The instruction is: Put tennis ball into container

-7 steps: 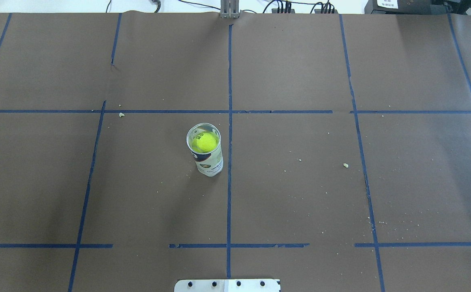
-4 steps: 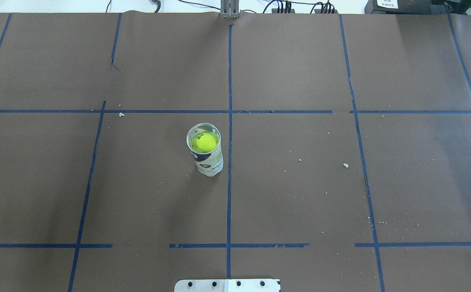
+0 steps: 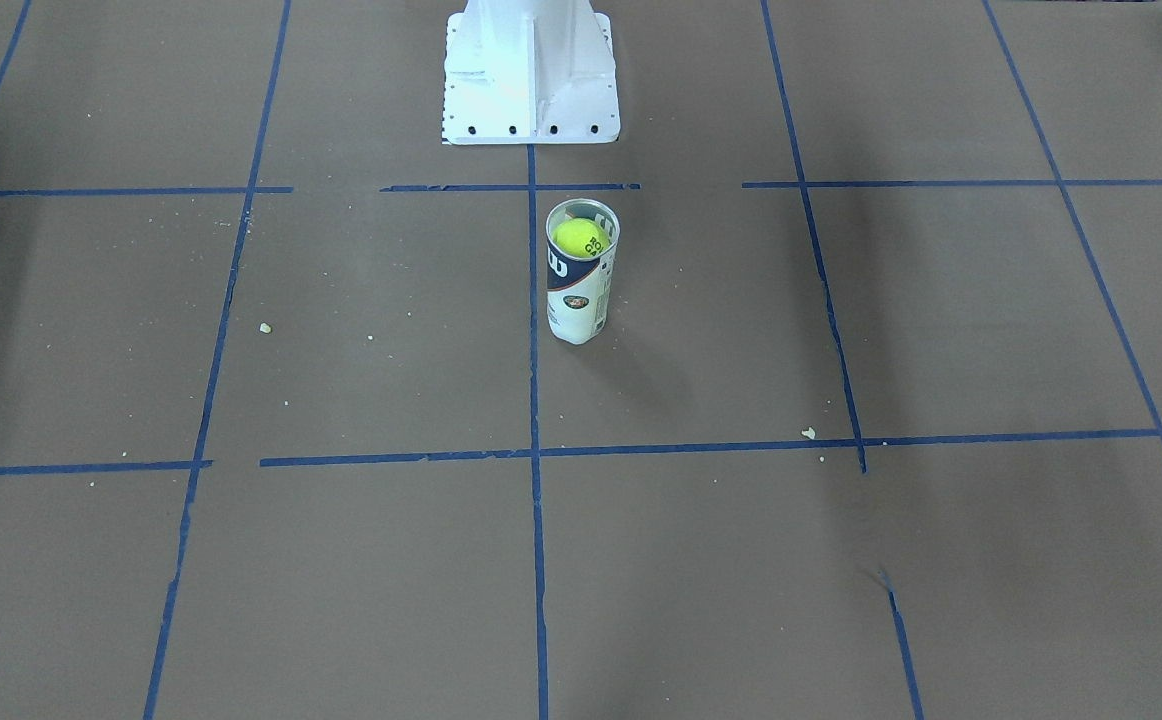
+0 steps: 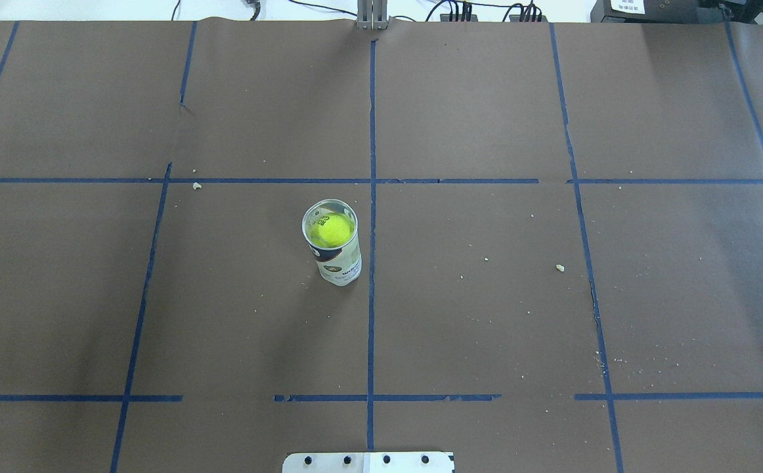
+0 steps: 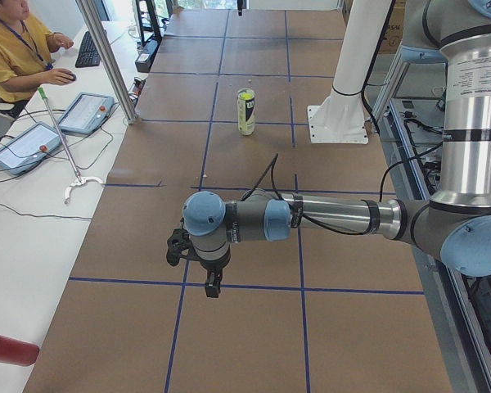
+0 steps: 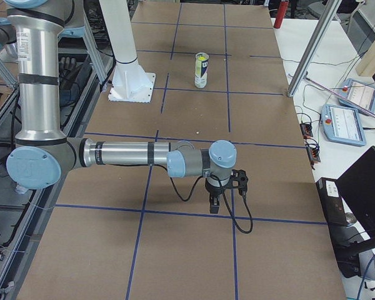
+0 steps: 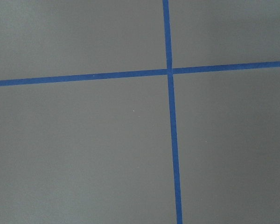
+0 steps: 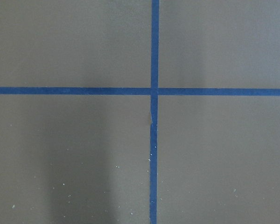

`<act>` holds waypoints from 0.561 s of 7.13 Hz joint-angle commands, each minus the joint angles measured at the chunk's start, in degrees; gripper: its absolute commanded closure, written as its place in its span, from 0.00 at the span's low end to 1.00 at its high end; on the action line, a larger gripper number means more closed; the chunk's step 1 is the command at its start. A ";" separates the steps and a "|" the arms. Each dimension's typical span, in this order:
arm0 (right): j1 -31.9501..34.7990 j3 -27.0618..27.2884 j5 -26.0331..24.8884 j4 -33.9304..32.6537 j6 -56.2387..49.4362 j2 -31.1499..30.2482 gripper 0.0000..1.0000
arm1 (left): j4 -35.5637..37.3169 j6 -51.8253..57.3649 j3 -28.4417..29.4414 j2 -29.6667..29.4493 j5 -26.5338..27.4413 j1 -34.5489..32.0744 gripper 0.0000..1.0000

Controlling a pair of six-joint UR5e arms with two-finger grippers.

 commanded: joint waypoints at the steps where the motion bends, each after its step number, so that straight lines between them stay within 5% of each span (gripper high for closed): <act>1: 0.00 0.00 0.00 0.00 0.00 0.00 0.00 | 3.03 0.05 -0.05 -0.05 0.35 -0.10 0.00; 4: 0.00 0.00 0.00 0.00 0.00 0.00 0.00 | 2.96 0.05 -0.05 -0.22 0.44 -0.10 0.00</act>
